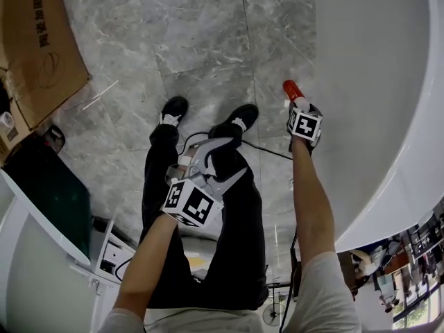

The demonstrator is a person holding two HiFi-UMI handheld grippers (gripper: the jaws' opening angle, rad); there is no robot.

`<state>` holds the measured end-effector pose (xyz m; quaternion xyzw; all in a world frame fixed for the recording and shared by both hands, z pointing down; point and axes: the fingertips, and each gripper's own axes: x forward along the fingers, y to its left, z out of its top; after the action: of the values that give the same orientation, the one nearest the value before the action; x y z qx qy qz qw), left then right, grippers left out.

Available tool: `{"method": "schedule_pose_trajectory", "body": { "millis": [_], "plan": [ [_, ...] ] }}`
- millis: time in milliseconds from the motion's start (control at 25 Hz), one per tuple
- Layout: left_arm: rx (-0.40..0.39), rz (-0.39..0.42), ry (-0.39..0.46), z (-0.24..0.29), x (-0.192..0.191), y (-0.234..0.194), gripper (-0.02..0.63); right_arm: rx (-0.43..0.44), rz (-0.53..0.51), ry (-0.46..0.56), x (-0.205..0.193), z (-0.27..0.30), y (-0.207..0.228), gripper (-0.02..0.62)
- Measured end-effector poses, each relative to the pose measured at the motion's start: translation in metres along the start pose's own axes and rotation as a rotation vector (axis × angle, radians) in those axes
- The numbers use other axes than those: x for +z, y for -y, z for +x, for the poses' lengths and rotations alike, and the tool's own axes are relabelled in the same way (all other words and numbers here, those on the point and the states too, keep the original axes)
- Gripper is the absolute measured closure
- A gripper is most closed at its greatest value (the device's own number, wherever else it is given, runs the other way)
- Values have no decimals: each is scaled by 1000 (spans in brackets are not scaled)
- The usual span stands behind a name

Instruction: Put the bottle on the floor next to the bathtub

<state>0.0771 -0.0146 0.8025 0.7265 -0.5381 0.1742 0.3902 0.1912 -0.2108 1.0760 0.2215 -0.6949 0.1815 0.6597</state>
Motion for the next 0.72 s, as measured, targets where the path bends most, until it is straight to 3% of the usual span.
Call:
{"method": "schedule_pose_trajectory", "body": {
  "millis": [400, 720],
  "plan": [
    [-71, 15, 22, -7, 28, 22, 288, 42, 96, 78, -3, -68, 0, 325],
    [-107, 49, 0, -44, 39, 40, 288, 134, 280, 222, -11, -151, -15, 324]
  ]
}}
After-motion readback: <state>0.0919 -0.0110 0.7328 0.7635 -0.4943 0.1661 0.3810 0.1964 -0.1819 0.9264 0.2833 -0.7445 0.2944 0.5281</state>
